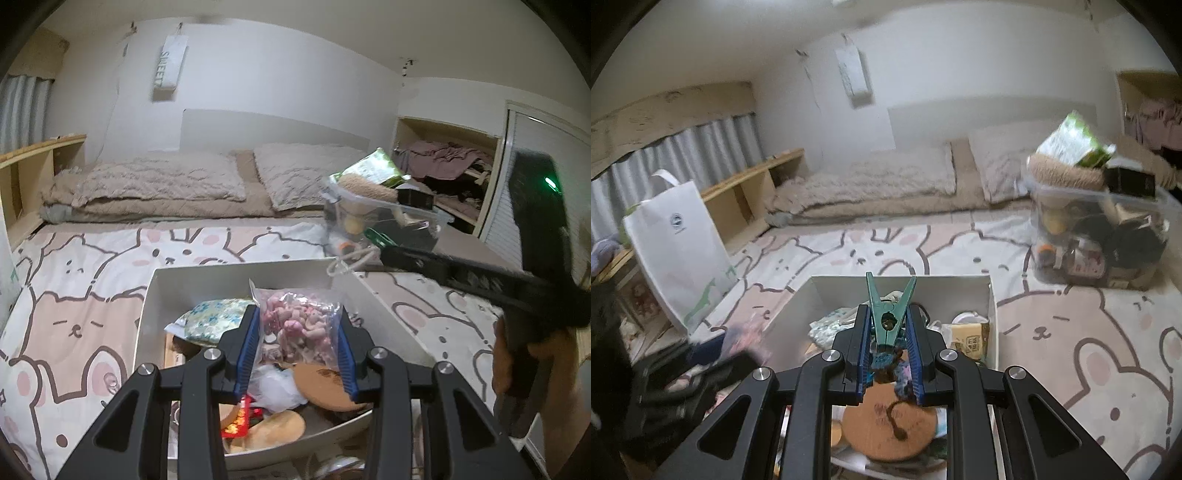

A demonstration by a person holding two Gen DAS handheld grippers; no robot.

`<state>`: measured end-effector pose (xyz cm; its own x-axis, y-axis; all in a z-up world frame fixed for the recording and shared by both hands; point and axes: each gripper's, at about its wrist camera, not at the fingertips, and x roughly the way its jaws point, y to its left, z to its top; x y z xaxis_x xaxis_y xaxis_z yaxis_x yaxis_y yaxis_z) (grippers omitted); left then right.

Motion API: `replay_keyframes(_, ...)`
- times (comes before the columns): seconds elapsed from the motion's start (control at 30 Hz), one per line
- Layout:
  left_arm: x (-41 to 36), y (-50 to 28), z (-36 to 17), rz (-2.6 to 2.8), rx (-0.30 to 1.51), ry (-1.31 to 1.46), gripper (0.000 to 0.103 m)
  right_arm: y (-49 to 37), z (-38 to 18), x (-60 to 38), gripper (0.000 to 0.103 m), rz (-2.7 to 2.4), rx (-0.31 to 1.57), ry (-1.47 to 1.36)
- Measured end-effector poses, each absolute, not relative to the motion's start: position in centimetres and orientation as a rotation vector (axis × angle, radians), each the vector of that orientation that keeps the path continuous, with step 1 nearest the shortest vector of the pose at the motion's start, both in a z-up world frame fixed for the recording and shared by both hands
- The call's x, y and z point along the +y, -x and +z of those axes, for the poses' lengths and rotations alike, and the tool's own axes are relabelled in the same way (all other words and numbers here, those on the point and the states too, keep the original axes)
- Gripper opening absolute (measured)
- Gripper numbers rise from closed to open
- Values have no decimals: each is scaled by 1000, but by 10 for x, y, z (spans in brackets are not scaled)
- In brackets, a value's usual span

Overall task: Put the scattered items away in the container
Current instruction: 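Lift the clothespin with the right tool and candy bag with the left tool over the box, then open the right tool to drop the clothespin while the left tool releases the candy bag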

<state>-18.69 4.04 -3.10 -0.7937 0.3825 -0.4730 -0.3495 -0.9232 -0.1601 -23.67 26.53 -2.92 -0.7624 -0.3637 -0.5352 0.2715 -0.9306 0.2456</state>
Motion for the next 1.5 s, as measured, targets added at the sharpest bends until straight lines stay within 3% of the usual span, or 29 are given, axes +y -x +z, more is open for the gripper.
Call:
replay_keyframes(0.37,18,206,-47,2668,-127,787,38,335,-66,241,19,-2566,-337,-1276)
replay_keyframes(0.7,4,219,-56,2693,-116,844,38,382,-91,237,19,-2590,-252,-1469)
replay_keyframes(1.13,-6,224,-61,2706,-124,872,38,392,-94,231,19,-2631,-129,-1471)
replay_keyframes(1.5,-13,230,-67,2711,-111,918,38,311,-74,220,19,-2508,-36,-1251)
